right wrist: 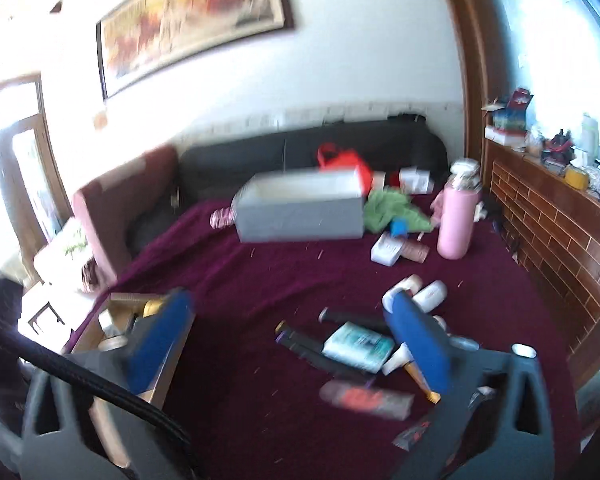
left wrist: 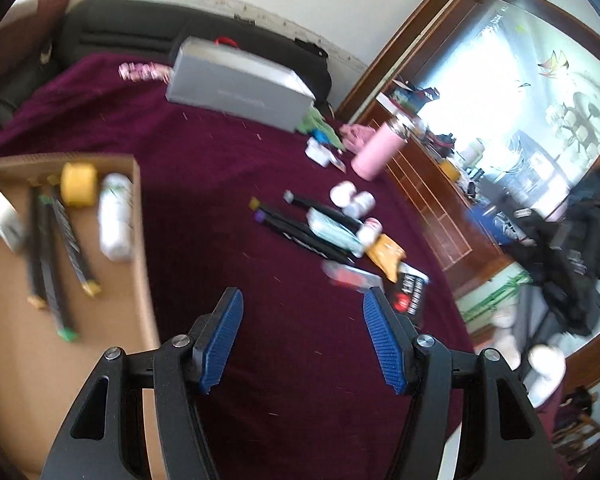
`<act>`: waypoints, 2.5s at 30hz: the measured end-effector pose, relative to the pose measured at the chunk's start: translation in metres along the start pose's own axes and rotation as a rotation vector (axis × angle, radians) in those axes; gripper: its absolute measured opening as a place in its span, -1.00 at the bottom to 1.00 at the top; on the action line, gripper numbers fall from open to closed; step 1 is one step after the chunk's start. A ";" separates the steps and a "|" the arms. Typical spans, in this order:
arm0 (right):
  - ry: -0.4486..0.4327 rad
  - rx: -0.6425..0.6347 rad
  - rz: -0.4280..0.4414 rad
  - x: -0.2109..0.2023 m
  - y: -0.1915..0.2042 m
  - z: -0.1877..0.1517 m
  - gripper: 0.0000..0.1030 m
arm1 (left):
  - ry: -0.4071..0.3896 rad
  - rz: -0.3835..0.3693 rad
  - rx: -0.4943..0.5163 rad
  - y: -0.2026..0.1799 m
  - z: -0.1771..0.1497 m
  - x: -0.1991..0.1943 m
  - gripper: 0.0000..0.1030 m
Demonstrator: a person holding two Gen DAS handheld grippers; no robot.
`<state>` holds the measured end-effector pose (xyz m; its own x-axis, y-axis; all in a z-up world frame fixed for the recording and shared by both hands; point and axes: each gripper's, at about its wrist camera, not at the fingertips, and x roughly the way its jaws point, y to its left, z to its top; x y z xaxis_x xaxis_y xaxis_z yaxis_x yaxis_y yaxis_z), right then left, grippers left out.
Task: Organize objects
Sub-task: 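Move both grippers back over the clutter toward the markers and earplug box, then grasp a yellow-capped black marker with the left gripper while the right gripper grasps the clear earplug box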
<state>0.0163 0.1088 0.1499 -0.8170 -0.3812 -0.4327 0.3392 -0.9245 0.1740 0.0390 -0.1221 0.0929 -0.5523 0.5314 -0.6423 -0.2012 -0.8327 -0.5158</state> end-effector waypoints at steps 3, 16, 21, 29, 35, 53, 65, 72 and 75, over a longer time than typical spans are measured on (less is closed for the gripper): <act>0.211 0.118 0.105 0.033 -0.042 -0.008 0.96 | 0.029 -0.009 -0.019 -0.007 -0.013 0.015 0.10; 0.609 0.331 0.098 0.133 -0.127 -0.086 0.85 | 0.101 0.027 -0.094 0.014 -0.045 0.027 0.10; 0.654 0.346 0.408 0.112 -0.093 -0.091 0.85 | 0.087 0.030 -0.106 0.018 -0.042 0.026 0.10; 0.476 0.312 0.294 0.129 -0.089 -0.041 0.86 | 0.098 0.020 -0.105 0.014 -0.054 0.030 0.10; 0.650 0.329 0.237 0.217 -0.072 -0.038 0.86 | 0.108 -0.003 -0.076 0.008 -0.058 0.025 0.10; 0.852 0.175 0.501 0.157 -0.004 -0.079 0.95 | 0.049 0.001 -0.126 0.025 -0.054 0.000 0.10; 0.603 0.258 0.243 0.070 -0.095 -0.114 0.94 | 0.122 0.399 0.365 -0.023 -0.019 0.056 0.09; 0.509 0.367 0.330 0.077 -0.108 -0.126 0.94 | 0.242 0.425 0.473 -0.024 -0.017 0.106 0.08; 0.484 0.381 0.361 0.076 -0.108 -0.130 0.94 | 0.305 0.352 0.434 -0.028 -0.019 0.112 0.08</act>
<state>-0.0218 0.1798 -0.0173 -0.3557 -0.7009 -0.6183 0.2906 -0.7117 0.6396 -0.0019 -0.0361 0.0247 -0.4032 0.1811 -0.8970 -0.3945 -0.9189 -0.0082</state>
